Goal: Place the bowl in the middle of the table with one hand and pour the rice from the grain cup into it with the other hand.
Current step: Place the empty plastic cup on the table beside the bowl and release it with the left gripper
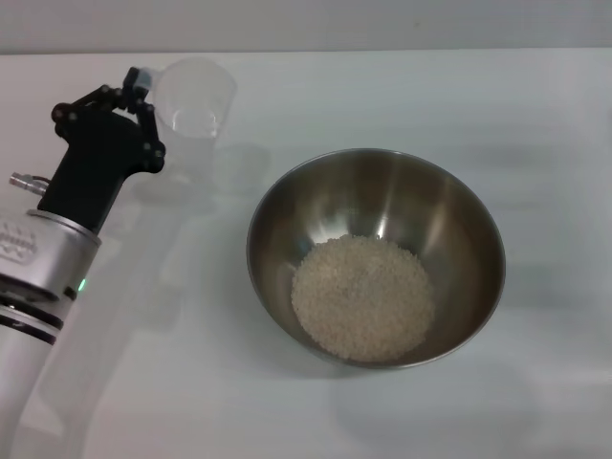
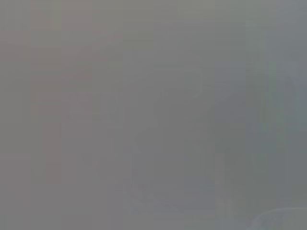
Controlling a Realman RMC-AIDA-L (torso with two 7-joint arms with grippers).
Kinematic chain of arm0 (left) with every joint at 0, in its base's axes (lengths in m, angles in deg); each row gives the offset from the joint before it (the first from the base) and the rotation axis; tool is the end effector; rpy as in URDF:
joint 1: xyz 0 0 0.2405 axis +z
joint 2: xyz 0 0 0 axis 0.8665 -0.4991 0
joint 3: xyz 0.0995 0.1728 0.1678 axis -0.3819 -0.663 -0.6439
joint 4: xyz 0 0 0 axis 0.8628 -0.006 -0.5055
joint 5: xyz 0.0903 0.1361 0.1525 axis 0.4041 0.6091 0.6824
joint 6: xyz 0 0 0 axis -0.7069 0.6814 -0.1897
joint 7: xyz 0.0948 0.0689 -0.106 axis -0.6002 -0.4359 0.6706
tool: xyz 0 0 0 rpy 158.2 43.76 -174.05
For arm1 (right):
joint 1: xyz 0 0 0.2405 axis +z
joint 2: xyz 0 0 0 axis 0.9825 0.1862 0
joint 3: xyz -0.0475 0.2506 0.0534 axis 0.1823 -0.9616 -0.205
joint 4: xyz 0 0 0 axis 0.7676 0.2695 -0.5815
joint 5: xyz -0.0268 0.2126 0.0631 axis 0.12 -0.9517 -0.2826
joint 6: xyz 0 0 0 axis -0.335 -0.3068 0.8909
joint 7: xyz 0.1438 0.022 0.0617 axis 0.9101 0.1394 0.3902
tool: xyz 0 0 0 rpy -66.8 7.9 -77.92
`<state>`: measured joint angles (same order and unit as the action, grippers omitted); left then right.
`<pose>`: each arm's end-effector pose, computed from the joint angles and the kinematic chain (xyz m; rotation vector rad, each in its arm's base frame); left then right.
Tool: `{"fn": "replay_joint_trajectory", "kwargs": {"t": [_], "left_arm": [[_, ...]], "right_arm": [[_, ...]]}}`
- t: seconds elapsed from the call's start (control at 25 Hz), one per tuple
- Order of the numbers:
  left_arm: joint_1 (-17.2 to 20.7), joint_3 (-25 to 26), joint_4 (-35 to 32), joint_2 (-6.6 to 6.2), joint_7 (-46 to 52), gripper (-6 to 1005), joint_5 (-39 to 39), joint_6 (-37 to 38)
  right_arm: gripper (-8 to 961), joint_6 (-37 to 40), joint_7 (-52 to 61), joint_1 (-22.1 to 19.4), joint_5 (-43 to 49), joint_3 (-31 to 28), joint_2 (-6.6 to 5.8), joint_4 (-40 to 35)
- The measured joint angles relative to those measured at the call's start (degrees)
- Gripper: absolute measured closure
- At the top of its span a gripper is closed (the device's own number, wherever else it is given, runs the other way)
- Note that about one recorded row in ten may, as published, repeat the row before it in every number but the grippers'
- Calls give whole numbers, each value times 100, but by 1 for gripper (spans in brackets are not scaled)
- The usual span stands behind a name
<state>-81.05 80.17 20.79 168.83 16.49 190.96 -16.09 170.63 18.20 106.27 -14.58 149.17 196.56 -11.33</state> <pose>-0.2640 0.3323 -0.0658 -1.7285 -0.0718 -0.6542 0.3209 0.3494 0.0603 -1.2230 0.3054 0.9670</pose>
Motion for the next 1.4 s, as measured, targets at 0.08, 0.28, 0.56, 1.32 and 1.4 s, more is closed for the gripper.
{"fn": "replay_joint_trajectory", "kwargs": {"t": [0.08,0.28,0.56,1.32,1.4], "left_arm": [[-35,56,-92,2,511,866,-116,-386],[-97,193,-141,27,772,860,-163,-1062],[-234,223,-331,26,1140,852,-171,-1511],[-188,238,-382,26,1307,830,-173,-1980],[-186,238,-393,24,1365,827,-174,-1983]], "right_arm": [[430,7,1,-46,2,22,29,-71],[429,14,10,-101,8,39,48,-150],[430,16,107,-117,15,108,60,-167],[429,-36,182,-50,16,109,47,-249],[429,-37,182,-47,16,109,46,-260]]}}
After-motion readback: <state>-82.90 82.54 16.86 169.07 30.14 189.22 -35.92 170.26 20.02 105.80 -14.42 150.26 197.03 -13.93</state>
